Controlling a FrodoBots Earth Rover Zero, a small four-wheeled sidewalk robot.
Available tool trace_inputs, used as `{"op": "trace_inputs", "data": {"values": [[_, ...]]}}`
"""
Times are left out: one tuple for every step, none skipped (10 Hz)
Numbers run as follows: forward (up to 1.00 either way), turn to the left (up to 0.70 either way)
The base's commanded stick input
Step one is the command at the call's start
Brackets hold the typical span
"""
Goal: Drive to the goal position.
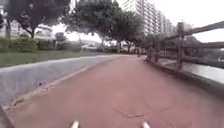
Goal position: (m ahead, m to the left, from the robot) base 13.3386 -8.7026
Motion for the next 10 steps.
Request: {"op": "trace_inputs", "data": {"values": [[0.70, 0.00], [0.70, 0.00], [0.70, 0.00], [0.70, 0.00], [0.70, 0.00], [0.70, 0.00], [0.70, 0.00], [0.70, 0.00], [0.70, 0.00], [0.70, 0.00]]}}
